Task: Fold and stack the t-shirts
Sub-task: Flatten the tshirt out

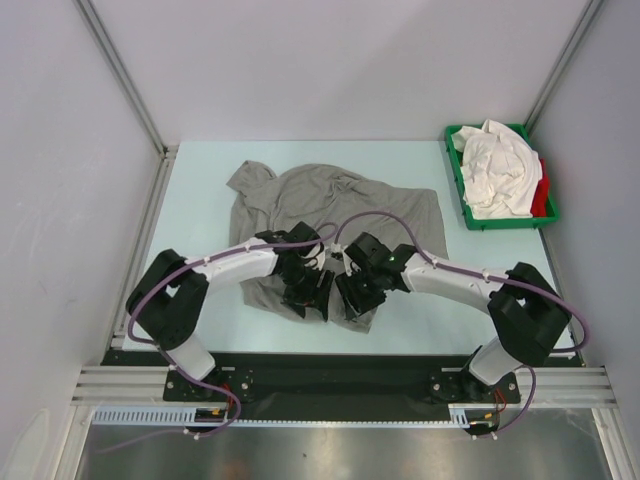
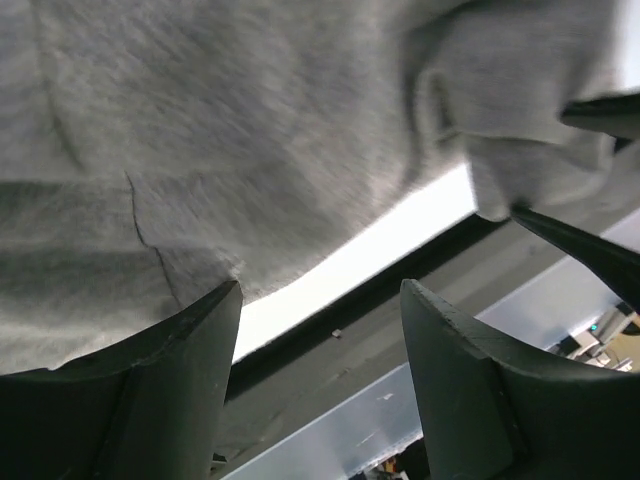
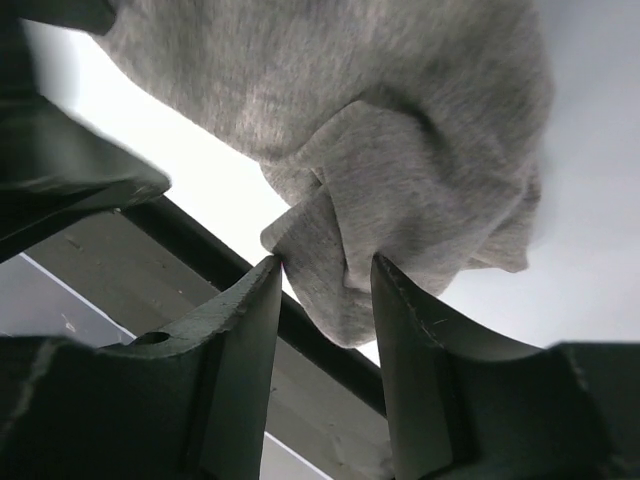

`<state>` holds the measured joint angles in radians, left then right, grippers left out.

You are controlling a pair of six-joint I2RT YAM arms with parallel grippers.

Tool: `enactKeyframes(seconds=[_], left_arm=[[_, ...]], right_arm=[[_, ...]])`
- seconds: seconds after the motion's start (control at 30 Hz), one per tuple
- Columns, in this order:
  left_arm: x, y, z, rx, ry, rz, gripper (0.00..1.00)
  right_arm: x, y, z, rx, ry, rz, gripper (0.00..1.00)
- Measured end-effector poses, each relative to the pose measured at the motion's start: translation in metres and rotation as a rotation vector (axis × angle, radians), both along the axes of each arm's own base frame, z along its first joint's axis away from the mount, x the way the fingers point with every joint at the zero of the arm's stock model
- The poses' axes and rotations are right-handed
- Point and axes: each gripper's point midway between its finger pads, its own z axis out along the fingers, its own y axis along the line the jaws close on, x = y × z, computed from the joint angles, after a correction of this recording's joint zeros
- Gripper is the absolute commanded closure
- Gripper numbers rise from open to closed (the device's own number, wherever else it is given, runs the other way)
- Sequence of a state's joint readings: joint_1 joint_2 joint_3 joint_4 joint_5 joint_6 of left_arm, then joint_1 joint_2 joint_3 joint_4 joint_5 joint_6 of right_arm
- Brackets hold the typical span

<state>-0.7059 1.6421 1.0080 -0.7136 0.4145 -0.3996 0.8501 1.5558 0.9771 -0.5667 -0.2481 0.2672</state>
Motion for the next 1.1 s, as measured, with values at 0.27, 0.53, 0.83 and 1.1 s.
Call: enactKeyframes(seconds=[0.27, 0.53, 0.83, 1.1], left_arm=[[-0.005, 0.008, -0.028, 0.051, 0.019, 0.005, 0.37], [-0.004, 0.01, -0.036, 0.043, 0.013, 0.052, 0.71], [-0.003, 0.008, -0.04, 0.023, -0.008, 0.067, 1.0], [0.004, 0.015, -0.031, 0.044, -0.112, 0.058, 0.99]], right_arm=[[-0.011, 0.006, -0.004, -0.019, -0.01, 0.039, 0.68], [-0.016, 0.006, -0.015, -0.008, 0.009, 0.002, 0.74], [-0.05, -0.033, -0.036, -0.048, 0.081, -0.074, 0.77], [-0.059, -0.045, 0.01, 0.084, 0.015, -0.157, 0.5]])
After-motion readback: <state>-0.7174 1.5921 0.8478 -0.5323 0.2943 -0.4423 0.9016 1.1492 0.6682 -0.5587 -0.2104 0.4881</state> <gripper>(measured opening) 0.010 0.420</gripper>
